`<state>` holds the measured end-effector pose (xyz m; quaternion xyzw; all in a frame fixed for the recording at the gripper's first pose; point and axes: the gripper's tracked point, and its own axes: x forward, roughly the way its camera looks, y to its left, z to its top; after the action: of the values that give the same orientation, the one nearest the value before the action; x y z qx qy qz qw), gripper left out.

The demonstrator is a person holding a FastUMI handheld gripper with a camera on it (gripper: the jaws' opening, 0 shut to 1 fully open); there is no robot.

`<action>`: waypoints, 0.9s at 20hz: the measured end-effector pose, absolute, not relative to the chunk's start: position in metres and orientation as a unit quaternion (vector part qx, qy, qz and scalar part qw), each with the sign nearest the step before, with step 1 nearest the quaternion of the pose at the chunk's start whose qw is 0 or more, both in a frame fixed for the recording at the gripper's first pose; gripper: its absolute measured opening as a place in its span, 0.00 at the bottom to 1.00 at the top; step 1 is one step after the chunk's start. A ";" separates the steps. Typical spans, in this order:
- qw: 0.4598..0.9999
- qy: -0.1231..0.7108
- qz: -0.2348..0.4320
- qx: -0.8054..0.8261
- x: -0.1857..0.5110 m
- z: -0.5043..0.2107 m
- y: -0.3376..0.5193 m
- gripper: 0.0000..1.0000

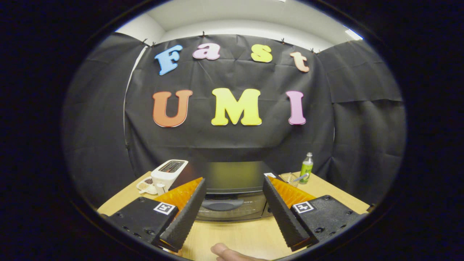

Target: Open the toaster oven, put the food inside, and close the toaster oven door.

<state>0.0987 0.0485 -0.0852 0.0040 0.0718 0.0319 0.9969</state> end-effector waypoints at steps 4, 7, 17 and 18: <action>0.994 0.107 0.037 0.000 0.137 -0.123 0.064 1.00; 0.990 0.138 0.022 -0.008 0.160 -0.152 0.062 1.00; 0.983 0.179 0.036 -0.003 0.163 -0.177 0.071 1.00; 0.983 0.181 0.036 -0.005 0.159 -0.179 0.071 1.00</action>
<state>0.1586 0.0706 -0.1789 -0.0046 0.1813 0.0365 0.9827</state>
